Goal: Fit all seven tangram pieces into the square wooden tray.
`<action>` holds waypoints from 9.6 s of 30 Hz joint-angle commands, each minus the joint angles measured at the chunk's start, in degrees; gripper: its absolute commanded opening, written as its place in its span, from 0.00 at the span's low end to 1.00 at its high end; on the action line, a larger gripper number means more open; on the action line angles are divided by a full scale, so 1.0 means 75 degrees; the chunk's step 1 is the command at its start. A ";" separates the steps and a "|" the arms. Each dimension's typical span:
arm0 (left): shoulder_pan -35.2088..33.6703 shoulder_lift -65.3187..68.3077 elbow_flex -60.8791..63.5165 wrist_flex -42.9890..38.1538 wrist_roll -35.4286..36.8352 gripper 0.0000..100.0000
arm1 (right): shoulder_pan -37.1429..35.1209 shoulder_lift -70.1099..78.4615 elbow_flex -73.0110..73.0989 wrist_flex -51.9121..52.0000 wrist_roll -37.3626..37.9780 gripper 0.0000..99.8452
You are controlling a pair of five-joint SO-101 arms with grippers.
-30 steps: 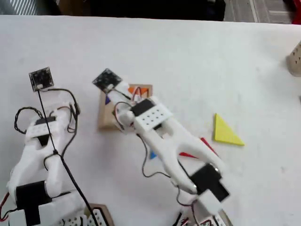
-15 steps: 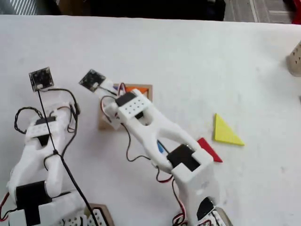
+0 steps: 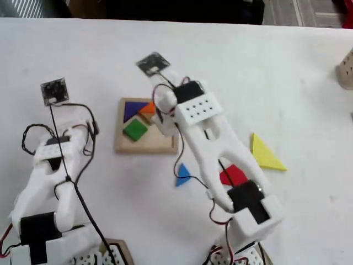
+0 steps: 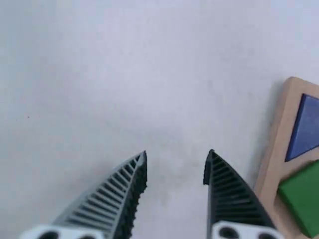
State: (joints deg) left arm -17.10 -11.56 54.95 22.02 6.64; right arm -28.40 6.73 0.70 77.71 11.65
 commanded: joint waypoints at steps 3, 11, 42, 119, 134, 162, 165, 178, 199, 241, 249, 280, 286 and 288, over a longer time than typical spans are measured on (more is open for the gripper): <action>0.0604 -0.0428 -0.0234 0.0035 0.0023 0.10 | 0.1272 -0.1412 0.1700 -0.0885 -0.0516 0.08; 0.1014 -0.0428 -0.0281 0.0316 0.0012 0.02 | 0.1846 -0.3136 0.4337 -0.1987 -0.0516 0.02; 0.3206 0.0744 -0.1184 0.1653 0.0281 0.02 | 0.2866 -0.3558 0.5579 -0.2573 0.0023 0.02; 0.4659 0.0873 -0.1711 0.0234 0.0305 0.02 | 0.2913 -0.3593 0.5837 -0.3007 0.0023 0.02; 0.4308 0.2831 -0.3188 0.0293 0.0305 0.02 | 0.3136 -0.3616 0.5849 -0.2983 0.0035 0.02; 0.3452 -0.0182 -0.1020 0.0399 0.0246 0.02 | 0.3089 -0.3558 0.5861 -0.3030 0.0035 0.02; 0.2901 -0.0182 -0.0973 0.0399 0.0246 0.02 | 0.3089 -0.3558 0.5861 -0.3030 0.0035 0.02; 0.1717 -0.0123 -0.0316 -0.0047 0.0234 0.02 | 0.3089 -0.3546 0.5884 -0.3030 0.0023 0.02; 0.1776 0.5960 -0.7549 0.0164 0.0891 0.02 | 0.2901 -0.3558 0.6119 -0.3311 0.0023 0.02; 0.2772 0.6675 -0.9623 0.4935 -0.0750 0.02 | 0.2913 -0.3558 0.6107 -0.3417 0.0023 0.02; 0.3241 0.4026 -0.5779 0.2004 -0.0762 0.02 | 0.2913 -0.3558 0.6107 -0.3417 0.0023 0.02; 0.0873 -0.1682 0.1547 -0.0621 -0.0750 0.02 | 0.1565 -0.3640 0.5861 -0.2725 -0.0903 0.10; 0.0897 -0.1647 0.1536 -0.0633 -0.0750 0.02 | 0.1108 -0.3640 0.5673 -0.2186 -0.0856 0.16; 0.0908 -0.1635 0.1477 -0.0633 -0.0750 0.02 | 0.0651 -0.3640 0.5673 -0.2057 -0.0844 0.14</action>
State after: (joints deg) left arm -10.07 -23.78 66.90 18.68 1.71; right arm -19.60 -17.63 45.80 60.75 5.41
